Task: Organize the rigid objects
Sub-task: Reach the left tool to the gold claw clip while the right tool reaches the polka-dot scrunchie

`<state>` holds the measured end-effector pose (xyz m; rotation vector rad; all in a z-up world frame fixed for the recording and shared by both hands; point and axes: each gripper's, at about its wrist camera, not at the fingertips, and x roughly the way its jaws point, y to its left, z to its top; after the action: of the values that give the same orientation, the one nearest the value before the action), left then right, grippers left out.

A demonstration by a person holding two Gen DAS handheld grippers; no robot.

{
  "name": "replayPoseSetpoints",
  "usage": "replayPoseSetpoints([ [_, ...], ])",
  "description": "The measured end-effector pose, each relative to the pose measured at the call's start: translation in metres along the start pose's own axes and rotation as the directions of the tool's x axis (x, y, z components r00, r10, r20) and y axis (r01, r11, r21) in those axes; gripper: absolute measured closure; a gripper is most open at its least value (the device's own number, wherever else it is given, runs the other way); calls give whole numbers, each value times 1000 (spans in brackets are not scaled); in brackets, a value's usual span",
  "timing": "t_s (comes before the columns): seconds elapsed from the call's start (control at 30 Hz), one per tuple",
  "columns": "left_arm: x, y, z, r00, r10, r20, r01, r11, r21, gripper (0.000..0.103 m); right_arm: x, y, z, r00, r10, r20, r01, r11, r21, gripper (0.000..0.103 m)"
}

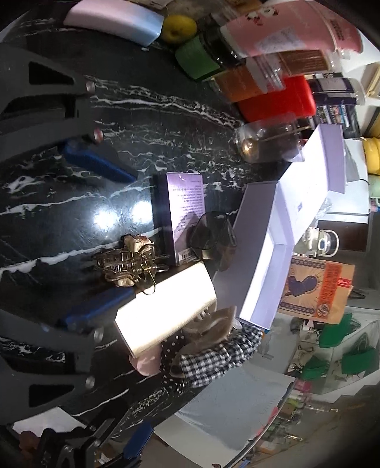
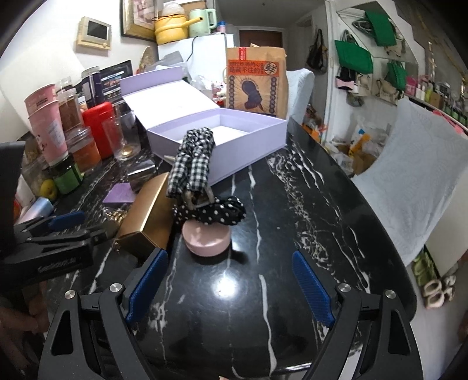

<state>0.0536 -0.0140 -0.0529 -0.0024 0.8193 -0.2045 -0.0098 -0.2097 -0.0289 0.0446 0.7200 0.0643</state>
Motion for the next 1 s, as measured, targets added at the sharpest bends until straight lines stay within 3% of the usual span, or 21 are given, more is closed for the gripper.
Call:
replayPoseSetpoints([
  [0.27, 0, 5, -1, 998, 61, 22, -61, 998, 19, 36, 3, -5, -3, 1000, 4, -13, -3, 1000, 15, 15],
  [0.33, 0, 8, -1, 999, 42, 21, -43, 999, 14, 36, 4, -6, -4, 1000, 8, -15, -7, 1000, 17, 15],
  [0.47, 2, 7, -1, 998, -63, 6, 63, 998, 20, 36, 6, -5, -5, 1000, 19, -23, -19, 1000, 18, 15],
  [0.9, 28, -13, 2, 999, -15, -46, 20, 994, 110, 36, 31, -1, -2, 998, 42, -51, -43, 999, -31, 15],
  [1.0, 28, -14, 3, 999, -23, -47, 28, 993, 114, 52, 39, -2, 1, 996, 67, -65, -68, 997, -27, 15],
])
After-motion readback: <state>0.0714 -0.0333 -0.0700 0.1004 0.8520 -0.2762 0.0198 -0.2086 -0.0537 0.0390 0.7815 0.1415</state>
